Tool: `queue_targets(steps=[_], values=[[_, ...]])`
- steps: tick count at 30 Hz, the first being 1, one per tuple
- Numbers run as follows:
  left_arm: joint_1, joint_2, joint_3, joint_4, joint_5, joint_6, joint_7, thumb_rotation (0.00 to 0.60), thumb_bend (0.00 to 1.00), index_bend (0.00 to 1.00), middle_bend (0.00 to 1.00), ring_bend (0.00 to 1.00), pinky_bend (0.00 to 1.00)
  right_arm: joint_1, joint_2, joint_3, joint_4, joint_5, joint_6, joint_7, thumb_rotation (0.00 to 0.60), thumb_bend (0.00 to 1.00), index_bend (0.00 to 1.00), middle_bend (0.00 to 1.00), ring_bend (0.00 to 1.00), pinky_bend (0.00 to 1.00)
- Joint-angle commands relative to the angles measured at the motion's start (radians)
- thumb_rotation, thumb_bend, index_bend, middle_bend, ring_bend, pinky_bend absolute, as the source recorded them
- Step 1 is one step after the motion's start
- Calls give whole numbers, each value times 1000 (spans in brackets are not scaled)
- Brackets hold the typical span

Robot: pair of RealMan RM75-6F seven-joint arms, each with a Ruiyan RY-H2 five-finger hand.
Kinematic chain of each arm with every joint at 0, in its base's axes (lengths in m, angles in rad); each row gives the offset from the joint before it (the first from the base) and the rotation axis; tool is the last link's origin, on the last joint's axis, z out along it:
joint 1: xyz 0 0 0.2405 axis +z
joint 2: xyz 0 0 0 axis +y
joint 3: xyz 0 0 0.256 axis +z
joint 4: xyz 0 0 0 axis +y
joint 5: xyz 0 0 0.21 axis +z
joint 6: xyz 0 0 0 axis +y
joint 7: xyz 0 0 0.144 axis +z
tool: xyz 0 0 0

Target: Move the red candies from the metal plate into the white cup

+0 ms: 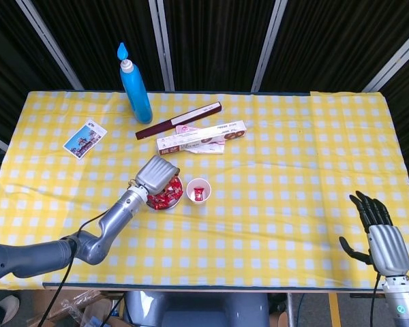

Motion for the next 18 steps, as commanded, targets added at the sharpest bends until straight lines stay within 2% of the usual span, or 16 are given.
queue_targets(steps=[1, 8, 18], values=[[-3, 60, -37, -84, -2, 30, 4, 600, 489, 629, 1000, 1000, 1000, 0, -1, 0, 0, -1, 0, -2, 600, 387, 0, 0, 0, 0], [-32, 65, -66, -160, -30, 39, 31, 600, 484, 601, 999, 1000, 1000, 0, -1, 1, 0, 0, 1, -3, 600, 387, 0, 0, 0, 0], [-76, -44, -48, -100, -110, 32, 92, 600, 457, 572, 993, 1000, 1000, -1, 0, 1, 2, -6, 6, 7, 600, 388, 0, 0, 0, 0]])
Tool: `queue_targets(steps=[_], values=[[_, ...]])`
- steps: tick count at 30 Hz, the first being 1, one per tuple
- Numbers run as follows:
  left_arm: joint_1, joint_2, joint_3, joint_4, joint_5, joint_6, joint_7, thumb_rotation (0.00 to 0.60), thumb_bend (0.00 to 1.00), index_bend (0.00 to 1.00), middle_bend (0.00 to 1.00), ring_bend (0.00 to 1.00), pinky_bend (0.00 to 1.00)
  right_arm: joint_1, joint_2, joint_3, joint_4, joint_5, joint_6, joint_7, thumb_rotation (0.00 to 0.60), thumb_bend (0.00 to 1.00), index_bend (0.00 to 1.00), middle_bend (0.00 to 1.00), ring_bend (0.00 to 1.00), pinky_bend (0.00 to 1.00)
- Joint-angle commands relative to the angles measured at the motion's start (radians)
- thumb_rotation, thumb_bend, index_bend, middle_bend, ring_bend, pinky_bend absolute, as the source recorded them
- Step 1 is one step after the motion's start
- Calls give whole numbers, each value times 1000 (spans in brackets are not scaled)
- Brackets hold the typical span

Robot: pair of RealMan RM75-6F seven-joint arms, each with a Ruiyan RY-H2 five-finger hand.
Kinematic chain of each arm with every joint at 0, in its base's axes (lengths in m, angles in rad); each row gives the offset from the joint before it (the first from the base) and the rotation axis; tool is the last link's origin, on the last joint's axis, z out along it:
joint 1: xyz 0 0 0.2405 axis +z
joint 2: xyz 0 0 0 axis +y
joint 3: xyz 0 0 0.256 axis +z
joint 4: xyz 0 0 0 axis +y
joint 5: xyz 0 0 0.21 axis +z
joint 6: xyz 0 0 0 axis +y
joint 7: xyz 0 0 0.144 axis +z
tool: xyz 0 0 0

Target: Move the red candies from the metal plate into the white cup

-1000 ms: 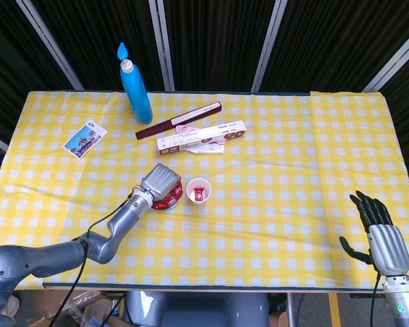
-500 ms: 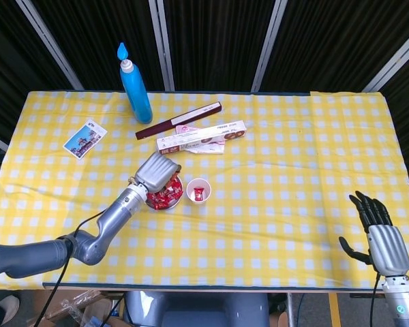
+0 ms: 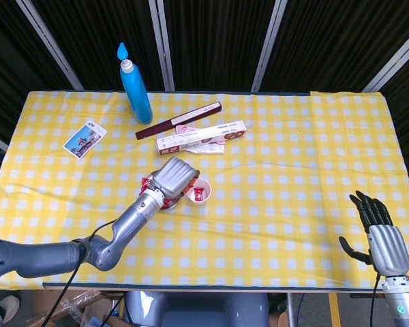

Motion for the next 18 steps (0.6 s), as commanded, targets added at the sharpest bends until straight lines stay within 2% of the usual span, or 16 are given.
queue_targets(steps=[1, 5, 8, 13, 18], values=[[-16, -34, 5, 28, -22, 0, 20, 600, 456, 572, 993, 1000, 1000, 0, 0, 0, 0, -1, -1, 2, 600, 388, 0, 0, 0, 0], [-28, -68, 3, 53, -37, 5, 26, 600, 442, 571, 991, 1000, 1000, 2, 2, -1, -2, -4, -1, 4, 600, 388, 0, 0, 0, 0], [-33, -82, 0, 63, -40, 9, 26, 600, 386, 545, 987, 1000, 1000, 1, 2, -2, -1, -6, 0, 5, 600, 386, 0, 0, 0, 0], [-37, -83, 1, 58, -45, 15, 33, 600, 270, 428, 972, 992, 1000, 0, 2, -2, -2, -7, 2, 5, 600, 388, 0, 0, 0, 0], [-25, -63, -7, 29, -42, 40, 19, 600, 260, 365, 966, 990, 1000, -1, 2, -3, -2, -8, 3, 1, 600, 387, 0, 0, 0, 0]])
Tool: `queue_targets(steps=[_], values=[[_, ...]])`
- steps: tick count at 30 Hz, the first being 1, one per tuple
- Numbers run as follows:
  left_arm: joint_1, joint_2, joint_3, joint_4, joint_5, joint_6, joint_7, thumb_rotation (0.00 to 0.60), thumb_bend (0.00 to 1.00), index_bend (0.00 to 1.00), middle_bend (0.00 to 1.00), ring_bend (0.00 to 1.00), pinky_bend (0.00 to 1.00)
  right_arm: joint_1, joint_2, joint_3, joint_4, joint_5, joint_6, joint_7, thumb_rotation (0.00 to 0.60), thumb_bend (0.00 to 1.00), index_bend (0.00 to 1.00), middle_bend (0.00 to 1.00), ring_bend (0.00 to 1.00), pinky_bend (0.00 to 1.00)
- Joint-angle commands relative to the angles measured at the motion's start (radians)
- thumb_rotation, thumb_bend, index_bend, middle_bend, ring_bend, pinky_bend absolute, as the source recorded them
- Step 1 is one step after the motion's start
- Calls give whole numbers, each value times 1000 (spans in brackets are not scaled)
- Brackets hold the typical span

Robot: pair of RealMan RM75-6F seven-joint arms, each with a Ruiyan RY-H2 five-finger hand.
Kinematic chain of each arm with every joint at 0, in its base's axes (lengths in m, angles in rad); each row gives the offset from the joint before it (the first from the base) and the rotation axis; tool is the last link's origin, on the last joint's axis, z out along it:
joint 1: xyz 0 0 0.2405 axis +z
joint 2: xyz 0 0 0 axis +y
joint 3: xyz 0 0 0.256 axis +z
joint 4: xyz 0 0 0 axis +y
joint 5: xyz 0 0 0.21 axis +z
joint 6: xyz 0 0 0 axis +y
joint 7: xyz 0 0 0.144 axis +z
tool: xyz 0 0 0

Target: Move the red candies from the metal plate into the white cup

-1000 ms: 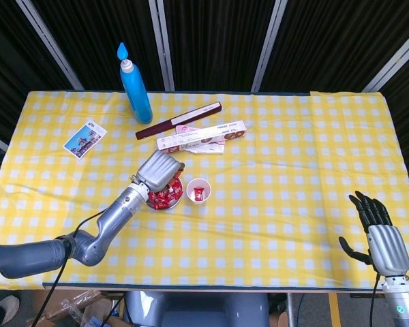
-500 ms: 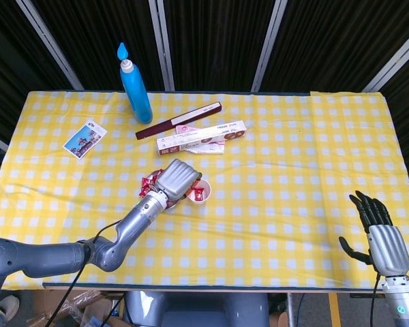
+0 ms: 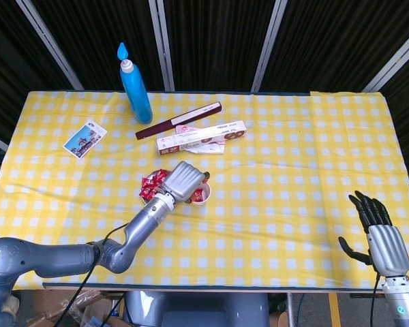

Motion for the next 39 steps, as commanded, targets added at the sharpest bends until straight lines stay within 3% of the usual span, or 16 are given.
queue_targets(steps=[1, 5, 8, 14, 26, 32, 39], values=[[12, 18, -9, -24, 9, 25, -16, 600, 260, 364, 967, 990, 1000, -2, -2, -2, 2, -1, 3, -2, 600, 388, 0, 0, 0, 0], [50, 68, -14, -82, 19, 65, -51, 600, 261, 364, 968, 989, 1000, -4, -1, -1, 3, -3, 9, 1, 600, 388, 0, 0, 0, 0], [106, 144, 28, -127, 10, 86, -57, 600, 260, 380, 969, 989, 1000, -4, -3, -1, 4, -8, 11, 1, 600, 388, 0, 0, 0, 0], [147, 184, 80, -127, -33, 66, -54, 600, 260, 424, 971, 990, 1000, -4, -5, -2, 5, -11, 12, -3, 600, 388, 0, 0, 0, 0], [142, 125, 111, -32, -125, 15, -5, 600, 261, 414, 971, 990, 1000, -4, -5, -2, 2, -7, 10, -5, 600, 387, 0, 0, 0, 0], [113, 95, 133, 7, -225, 1, 90, 600, 261, 416, 971, 990, 1000, -3, -1, -1, 1, -7, 9, 7, 600, 387, 0, 0, 0, 0], [98, 84, 129, 26, -297, 1, 126, 600, 261, 421, 971, 990, 1000, -2, -1, -2, 0, -8, 6, 7, 600, 387, 0, 0, 0, 0]])
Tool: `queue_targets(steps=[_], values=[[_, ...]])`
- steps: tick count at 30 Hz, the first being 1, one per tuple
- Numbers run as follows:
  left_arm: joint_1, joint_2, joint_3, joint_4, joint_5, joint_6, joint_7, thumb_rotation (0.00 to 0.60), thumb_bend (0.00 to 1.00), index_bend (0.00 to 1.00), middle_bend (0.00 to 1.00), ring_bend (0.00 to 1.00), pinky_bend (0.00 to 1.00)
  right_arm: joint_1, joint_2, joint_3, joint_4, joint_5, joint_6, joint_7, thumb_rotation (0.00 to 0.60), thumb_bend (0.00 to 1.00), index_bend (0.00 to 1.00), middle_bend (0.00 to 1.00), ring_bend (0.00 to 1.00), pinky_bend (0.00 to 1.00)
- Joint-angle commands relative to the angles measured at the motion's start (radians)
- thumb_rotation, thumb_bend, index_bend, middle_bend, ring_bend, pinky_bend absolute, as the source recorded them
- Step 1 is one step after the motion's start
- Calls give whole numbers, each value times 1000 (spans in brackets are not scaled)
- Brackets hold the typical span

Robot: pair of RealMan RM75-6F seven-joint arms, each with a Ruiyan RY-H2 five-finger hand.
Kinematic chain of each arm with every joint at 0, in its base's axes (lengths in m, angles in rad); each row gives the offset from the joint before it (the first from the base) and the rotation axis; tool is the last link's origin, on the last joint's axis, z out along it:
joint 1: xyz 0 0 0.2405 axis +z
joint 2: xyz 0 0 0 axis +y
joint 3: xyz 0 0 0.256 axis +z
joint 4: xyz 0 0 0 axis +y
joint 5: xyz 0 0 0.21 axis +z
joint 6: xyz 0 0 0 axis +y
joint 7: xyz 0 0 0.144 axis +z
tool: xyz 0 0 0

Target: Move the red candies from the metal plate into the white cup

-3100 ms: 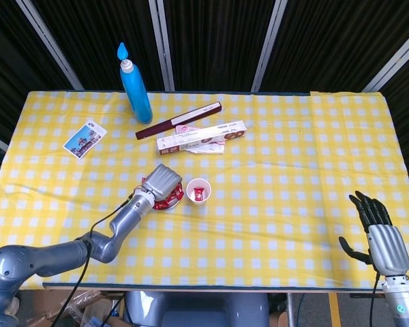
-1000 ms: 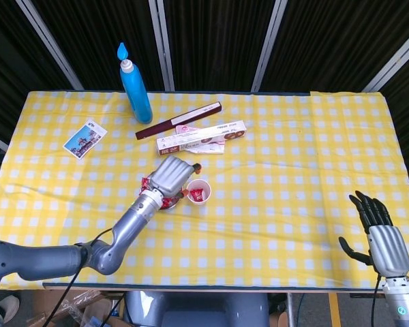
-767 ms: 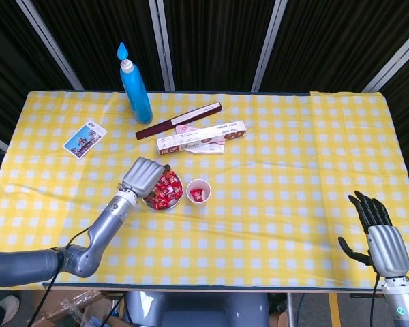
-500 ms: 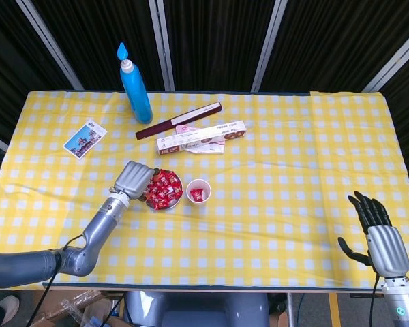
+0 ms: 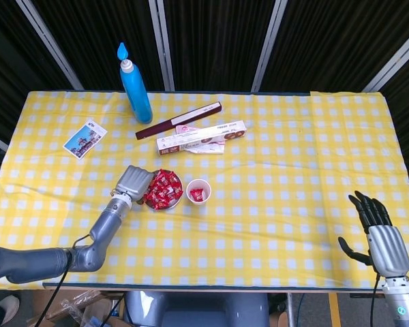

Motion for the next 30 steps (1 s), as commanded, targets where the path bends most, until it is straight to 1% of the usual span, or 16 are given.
queue_targets(steps=[1, 9, 14, 16, 18, 22, 24, 30], values=[[-9, -13, -1, 16, -12, -6, 6, 600, 261, 422, 971, 990, 1000, 0, 0, 0, 0, 0, 0, 0, 600, 387, 0, 0, 0, 0], [-19, -60, -12, 44, 22, -18, -18, 600, 261, 423, 970, 990, 1000, 0, 0, 1, 0, 4, -1, -1, 600, 387, 0, 0, 0, 0], [-26, -78, -12, 55, 24, -22, -14, 600, 262, 426, 970, 990, 1000, 0, 1, 0, -2, 5, -4, 1, 600, 387, 0, 0, 0, 0], [-27, -84, -11, 59, 22, -23, -12, 600, 278, 436, 971, 990, 1000, 0, 2, 0, -2, 5, -4, 2, 600, 388, 0, 0, 0, 0], [-28, -87, -9, 62, 20, -24, -10, 600, 323, 467, 972, 990, 1000, 0, 2, 0, -3, 4, -4, 4, 600, 388, 0, 0, 0, 0], [-23, -92, -2, 66, 23, -21, -11, 600, 429, 568, 978, 993, 1000, 0, 3, -1, -4, 4, -5, 7, 600, 388, 0, 0, 0, 0], [-21, -92, 0, 65, 27, -18, -13, 600, 459, 601, 980, 994, 1000, 0, 4, -2, -5, 3, -6, 7, 600, 388, 0, 0, 0, 0], [-12, -77, -4, 49, 46, -4, -24, 600, 474, 635, 982, 995, 1000, 0, 3, -2, -5, 4, -5, 5, 600, 388, 0, 0, 0, 0]])
